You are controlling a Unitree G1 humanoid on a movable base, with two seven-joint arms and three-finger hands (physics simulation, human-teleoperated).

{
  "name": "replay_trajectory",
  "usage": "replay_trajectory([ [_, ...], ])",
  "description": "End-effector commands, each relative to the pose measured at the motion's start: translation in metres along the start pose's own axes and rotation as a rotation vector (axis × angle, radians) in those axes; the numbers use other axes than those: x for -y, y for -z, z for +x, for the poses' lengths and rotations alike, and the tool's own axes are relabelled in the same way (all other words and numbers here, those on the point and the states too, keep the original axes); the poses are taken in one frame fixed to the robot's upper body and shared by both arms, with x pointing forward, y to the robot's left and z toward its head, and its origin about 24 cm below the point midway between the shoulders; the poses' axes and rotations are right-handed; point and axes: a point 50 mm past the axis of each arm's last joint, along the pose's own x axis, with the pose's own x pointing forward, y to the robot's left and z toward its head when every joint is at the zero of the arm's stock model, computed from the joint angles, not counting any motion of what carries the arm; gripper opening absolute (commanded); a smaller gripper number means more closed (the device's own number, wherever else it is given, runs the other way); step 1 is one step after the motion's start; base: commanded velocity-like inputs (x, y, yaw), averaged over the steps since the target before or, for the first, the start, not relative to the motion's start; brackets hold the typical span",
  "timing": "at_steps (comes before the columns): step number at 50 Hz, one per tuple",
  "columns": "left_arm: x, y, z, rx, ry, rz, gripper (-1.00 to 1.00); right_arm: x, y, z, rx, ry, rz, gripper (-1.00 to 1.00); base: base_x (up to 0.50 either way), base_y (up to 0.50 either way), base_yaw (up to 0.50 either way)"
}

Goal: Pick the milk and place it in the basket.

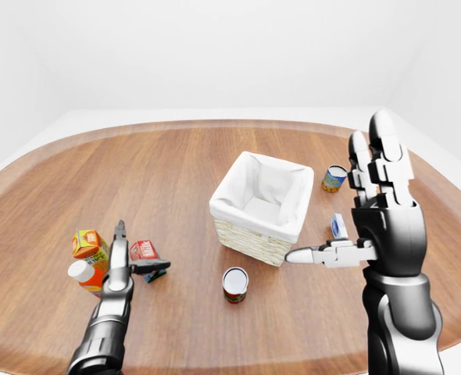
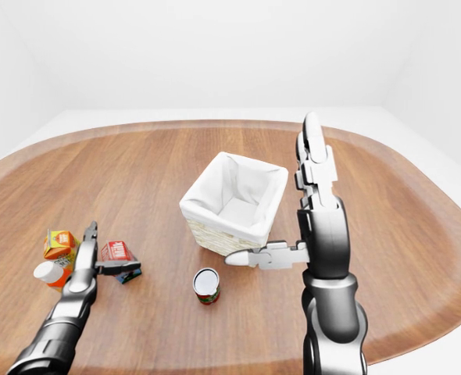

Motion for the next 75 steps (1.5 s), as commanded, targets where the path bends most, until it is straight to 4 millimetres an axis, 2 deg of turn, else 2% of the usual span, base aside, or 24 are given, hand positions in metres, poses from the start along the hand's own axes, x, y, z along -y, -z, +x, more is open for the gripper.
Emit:
replay_trajectory([
  [1,0.004,0.010,0.000,-0.054,0.007,0.005,1.00,0.000,-0.001,0.000,0.004,0.002,-0.001,1.00,0.00,0.00,0.00],
  [9,0.006,0.018,0.001,-0.103,-0.002,0.022,1.00,0.001,-0.002,0.001,0.010,0.004,-0.003,1.00,0.00,0.00,0.00],
  [17,0.014,0.027,-0.001,-0.163,0.087,-0.037,1.00,0.001,-0.002,0.001,0.010,0.007,-0.004,1.00,0.00,0.00,0.00],
  [18,0.015,0.028,0.000,-0.172,0.098,-0.060,0.55,0.001,-0.002,0.001,0.011,0.007,-0.004,1.00,0.00,0.00,0.00],
  [19,0.017,0.026,0.002,-0.184,0.129,-0.132,-1.00,0.002,-0.002,0.001,0.012,0.008,-0.004,1.00,0.00,0.00,0.00],
  [23,0.017,0.030,0.002,-0.213,0.143,-0.151,-1.00,0.001,-0.001,0.001,0.008,0.006,-0.003,1.00,0.00,0.00,0.00],
  [28,0.014,0.023,0.004,-0.178,0.117,-0.118,-1.00,0.000,0.000,0.001,0.003,0.003,0.000,1.00,0.00,0.00,0.00],
  [38,0.005,-0.020,0.012,0.017,0.108,-0.128,-1.00,0.000,-0.001,0.001,0.007,0.001,0.002,1.00,0.00,0.00,0.00],
  [43,-0.007,-0.078,0.018,0.234,0.077,-0.124,-1.00,-0.001,-0.001,0.000,0.004,-0.003,0.005,1.00,0.00,0.00,0.00],
  [45,-0.012,-0.096,0.017,0.301,0.060,-0.115,-1.00,-0.001,-0.001,0.000,0.007,-0.003,0.004,1.00,0.00,0.00,0.00],
  [47,-0.018,-0.123,0.014,0.404,0.050,-0.114,-1.00,-0.001,0.000,0.000,0.000,-0.004,0.006,1.00,0.00,0.00,0.00],
  [48,-0.018,-0.124,0.014,0.410,0.049,-0.115,-1.00,-0.001,0.000,0.000,-0.001,-0.004,0.006,1.00,0.00,0.00,0.00],
  [50,-0.023,-0.147,0.010,0.495,0.047,-0.108,-1.00,-0.001,-0.001,0.000,0.005,-0.005,0.005,1.00,0.00,0.00,0.00],
  [55,-0.030,-0.180,0.000,0.627,0.040,-0.088,-1.00,-0.002,0.000,0.000,0.002,-0.006,0.005,1.00,0.00,0.00,0.00],
  [66,-0.033,-0.218,-0.014,0.742,0.041,-0.058,-1.00,-0.002,-0.001,0.000,0.001,-0.006,0.004,1.00,0.00,0.00,0.00],
  [75,-0.023,-0.240,-0.012,0.776,0.060,-0.030,-1.00,-0.001,-0.001,0.000,0.002,-0.004,0.005,1.00,0.00,0.00,0.00],
])
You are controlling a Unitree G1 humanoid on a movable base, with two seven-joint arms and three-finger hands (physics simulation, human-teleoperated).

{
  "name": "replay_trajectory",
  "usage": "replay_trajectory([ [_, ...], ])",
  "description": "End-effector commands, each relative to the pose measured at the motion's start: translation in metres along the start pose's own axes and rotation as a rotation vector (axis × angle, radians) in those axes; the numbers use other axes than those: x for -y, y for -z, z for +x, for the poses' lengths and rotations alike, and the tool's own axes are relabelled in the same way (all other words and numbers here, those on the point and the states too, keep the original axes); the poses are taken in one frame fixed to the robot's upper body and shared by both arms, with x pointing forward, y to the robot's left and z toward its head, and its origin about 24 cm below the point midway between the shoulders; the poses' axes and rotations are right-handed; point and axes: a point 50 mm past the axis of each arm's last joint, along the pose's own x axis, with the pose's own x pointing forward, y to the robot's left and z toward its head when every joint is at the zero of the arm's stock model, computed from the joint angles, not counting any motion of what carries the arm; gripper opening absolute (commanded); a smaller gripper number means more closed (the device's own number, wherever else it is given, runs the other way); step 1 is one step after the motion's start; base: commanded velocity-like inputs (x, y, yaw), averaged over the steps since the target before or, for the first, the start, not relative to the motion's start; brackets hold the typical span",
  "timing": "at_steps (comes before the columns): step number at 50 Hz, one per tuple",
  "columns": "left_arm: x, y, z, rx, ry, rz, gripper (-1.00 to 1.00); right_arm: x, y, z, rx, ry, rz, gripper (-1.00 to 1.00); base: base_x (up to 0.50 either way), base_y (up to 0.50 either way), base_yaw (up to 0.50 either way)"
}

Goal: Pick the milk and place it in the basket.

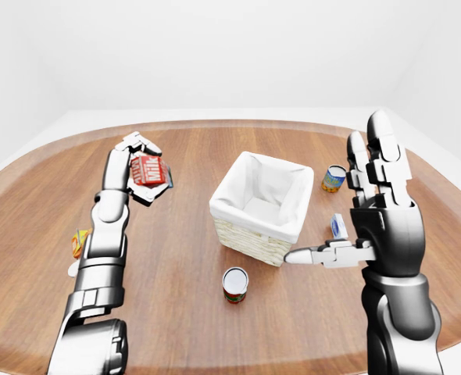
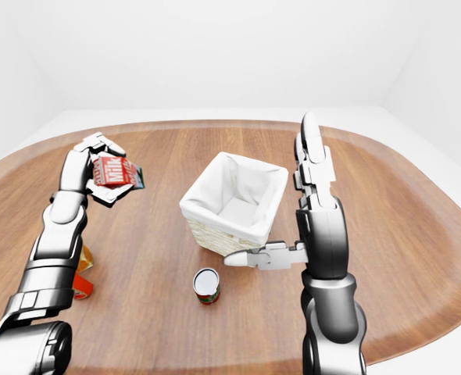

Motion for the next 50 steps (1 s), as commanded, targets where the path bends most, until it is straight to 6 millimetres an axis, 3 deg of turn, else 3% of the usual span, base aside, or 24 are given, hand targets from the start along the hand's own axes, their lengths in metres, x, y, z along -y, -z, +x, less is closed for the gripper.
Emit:
replay_trajectory([
  [1,-0.002,-0.043,0.019,0.131,-0.016,-0.045,-1.00,0.001,0.000,0.000,0.002,0.002,0.000,1.00,0.00,0.00,0.00],
  [16,0.019,-0.044,0.022,0.141,0.034,-0.043,-1.00,-0.001,0.001,-0.001,-0.008,-0.001,0.002,1.00,0.00,0.00,0.00],
  [40,0.047,-0.084,0.018,0.234,0.120,-0.045,-1.00,0.000,0.003,-0.001,-0.014,0.000,0.003,1.00,0.00,0.00,0.00],
  [50,0.061,-0.091,0.014,0.259,0.157,-0.032,-1.00,0.000,0.001,-0.001,-0.007,-0.001,0.003,1.00,0.00,0.00,0.00],
])
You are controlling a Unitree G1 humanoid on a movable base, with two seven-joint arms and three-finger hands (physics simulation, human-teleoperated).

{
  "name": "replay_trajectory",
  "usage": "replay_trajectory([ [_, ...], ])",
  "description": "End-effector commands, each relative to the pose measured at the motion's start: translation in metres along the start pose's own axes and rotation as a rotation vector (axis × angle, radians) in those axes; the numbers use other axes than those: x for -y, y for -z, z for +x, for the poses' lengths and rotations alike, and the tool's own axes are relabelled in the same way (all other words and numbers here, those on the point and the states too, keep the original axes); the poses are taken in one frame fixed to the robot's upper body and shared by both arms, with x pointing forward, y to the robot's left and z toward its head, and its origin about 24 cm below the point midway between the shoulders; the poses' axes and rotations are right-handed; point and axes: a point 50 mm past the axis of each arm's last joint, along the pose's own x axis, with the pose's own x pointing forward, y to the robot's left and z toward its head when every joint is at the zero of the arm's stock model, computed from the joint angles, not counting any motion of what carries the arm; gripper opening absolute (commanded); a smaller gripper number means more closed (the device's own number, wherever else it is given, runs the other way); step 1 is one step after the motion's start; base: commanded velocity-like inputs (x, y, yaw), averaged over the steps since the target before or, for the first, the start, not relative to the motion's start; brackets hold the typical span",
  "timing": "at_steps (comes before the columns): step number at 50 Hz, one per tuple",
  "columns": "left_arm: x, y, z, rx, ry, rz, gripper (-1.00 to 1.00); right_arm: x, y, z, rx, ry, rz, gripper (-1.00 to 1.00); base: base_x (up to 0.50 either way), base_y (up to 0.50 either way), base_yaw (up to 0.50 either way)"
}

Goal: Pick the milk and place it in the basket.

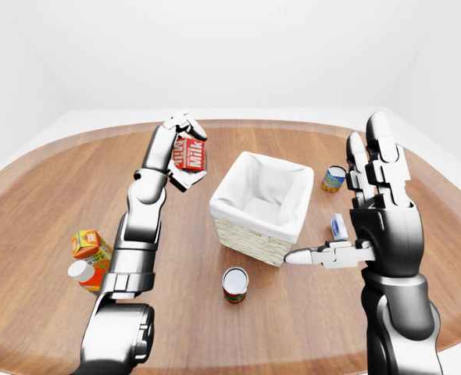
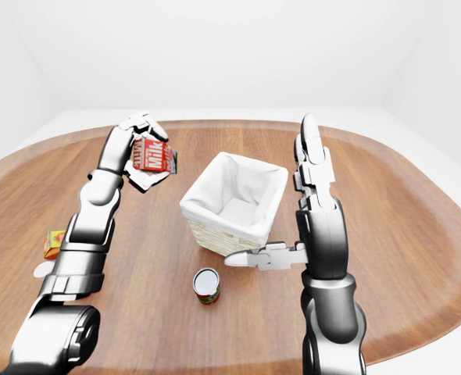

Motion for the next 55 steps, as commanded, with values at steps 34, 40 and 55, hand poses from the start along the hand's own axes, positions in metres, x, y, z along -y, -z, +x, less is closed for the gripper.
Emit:
replay_trajectory([
  [34,0.035,-0.057,-0.003,0.152,0.083,-0.085,-1.00,0.000,-0.001,0.000,0.006,0.000,0.001,1.00,0.00,0.00,0.00],
  [40,0.041,-0.069,-0.004,0.192,0.097,-0.094,-1.00,0.000,-0.001,0.000,0.004,-0.001,0.001,1.00,0.00,0.00,0.00],
  [55,0.055,-0.079,-0.005,0.218,0.120,-0.131,-1.00,0.000,-0.001,-0.001,0.001,-0.002,0.003,1.00,0.00,0.00,0.00],
])
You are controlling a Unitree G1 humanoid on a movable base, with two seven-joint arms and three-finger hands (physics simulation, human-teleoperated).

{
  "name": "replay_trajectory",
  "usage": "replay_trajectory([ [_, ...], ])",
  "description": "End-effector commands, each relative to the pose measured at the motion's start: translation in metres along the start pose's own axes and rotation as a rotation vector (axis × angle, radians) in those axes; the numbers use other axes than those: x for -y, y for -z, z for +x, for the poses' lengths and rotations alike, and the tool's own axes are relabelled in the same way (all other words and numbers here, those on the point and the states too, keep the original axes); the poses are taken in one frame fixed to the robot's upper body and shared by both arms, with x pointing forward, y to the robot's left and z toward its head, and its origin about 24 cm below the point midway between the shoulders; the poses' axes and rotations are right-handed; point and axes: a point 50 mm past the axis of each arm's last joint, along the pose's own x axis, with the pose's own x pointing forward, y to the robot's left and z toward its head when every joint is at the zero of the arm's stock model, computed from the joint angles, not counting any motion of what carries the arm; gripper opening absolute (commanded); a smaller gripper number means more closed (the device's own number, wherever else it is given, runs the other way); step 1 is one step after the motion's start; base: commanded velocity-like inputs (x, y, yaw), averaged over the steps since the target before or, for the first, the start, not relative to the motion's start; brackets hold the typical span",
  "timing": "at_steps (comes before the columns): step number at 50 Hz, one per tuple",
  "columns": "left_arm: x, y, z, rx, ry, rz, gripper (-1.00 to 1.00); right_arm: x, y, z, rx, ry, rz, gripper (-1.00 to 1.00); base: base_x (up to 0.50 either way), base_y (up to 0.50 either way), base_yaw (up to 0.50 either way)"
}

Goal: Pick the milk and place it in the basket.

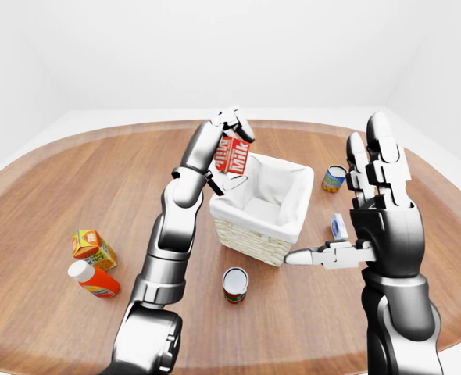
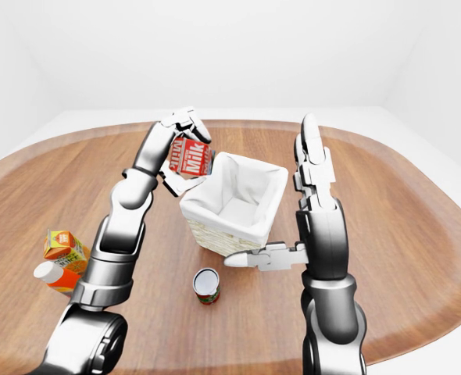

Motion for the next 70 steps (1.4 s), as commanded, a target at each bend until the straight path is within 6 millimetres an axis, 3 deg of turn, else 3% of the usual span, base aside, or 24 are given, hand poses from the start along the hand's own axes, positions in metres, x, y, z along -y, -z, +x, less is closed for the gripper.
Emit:
replay_trajectory([
  [1,0.006,-0.015,0.004,0.060,-0.017,-0.104,-1.00,0.000,0.000,-0.001,-0.002,-0.001,0.001,1.00,0.00,0.00,0.00],
  [16,0.029,-0.011,0.008,0.022,0.025,-0.141,-1.00,0.000,0.001,-0.001,-0.006,-0.002,0.002,1.00,0.00,0.00,0.00],
  [43,0.055,0.008,0.039,-0.046,0.095,-0.160,-1.00,-0.001,-0.002,-0.002,0.004,-0.006,0.005,1.00,0.00,0.00,0.00],
  [55,0.072,0.040,0.041,-0.220,0.128,-0.106,-1.00,0.000,-0.003,-0.002,0.007,-0.004,0.006,1.00,0.00,0.00,0.00],
  [70,0.084,0.058,0.033,-0.314,0.156,-0.060,-1.00,0.000,-0.003,-0.002,0.009,-0.005,0.008,1.00,0.00,0.00,0.00],
])
